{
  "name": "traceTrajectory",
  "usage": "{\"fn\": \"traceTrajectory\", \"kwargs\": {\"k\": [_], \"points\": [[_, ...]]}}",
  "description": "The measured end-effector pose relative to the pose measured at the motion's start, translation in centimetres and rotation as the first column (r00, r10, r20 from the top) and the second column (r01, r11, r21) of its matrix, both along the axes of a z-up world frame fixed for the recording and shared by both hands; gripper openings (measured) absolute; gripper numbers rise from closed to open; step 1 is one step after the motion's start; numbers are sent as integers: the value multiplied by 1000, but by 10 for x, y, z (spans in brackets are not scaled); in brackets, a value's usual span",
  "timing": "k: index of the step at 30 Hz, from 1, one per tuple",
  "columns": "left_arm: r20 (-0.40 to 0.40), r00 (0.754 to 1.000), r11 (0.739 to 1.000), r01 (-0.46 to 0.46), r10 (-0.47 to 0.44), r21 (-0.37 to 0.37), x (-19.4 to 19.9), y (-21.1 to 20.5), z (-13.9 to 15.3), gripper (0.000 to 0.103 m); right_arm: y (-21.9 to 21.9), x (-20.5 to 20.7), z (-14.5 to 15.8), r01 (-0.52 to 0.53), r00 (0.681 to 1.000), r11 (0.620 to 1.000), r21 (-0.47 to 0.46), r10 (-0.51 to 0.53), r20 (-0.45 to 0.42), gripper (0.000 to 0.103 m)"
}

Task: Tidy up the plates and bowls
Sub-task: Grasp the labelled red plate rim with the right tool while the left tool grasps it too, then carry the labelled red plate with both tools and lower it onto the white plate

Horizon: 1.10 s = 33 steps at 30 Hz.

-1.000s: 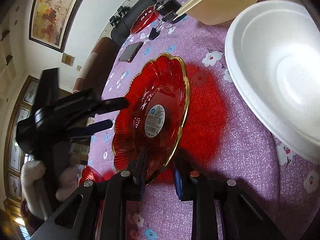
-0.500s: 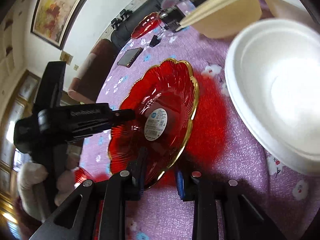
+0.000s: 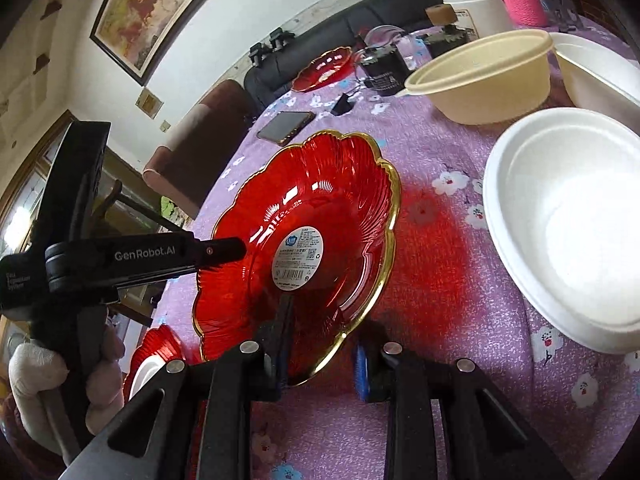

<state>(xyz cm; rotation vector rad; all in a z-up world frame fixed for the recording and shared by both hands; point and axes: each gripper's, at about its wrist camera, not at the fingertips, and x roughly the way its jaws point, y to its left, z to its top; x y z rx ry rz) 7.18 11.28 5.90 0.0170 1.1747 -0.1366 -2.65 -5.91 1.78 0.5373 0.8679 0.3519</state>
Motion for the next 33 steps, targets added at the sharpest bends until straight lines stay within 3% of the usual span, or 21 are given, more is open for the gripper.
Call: {"fn": "traceTrajectory", "kwargs": {"k": [12,20,33], "points": [[96,994,999,-49,49,1,-36,18,26,26,16,-10,21,-63,993,998,-3,63,97,28],[144,982,992,-117,123,-48,-70,52,45,26,35,-25,34,-157,974,988,2,155,162,28],[183,934,950,-289,307,-118,-145,121,48,26,92,-54,41,-394,891,916,-78,401,211,28]]}}
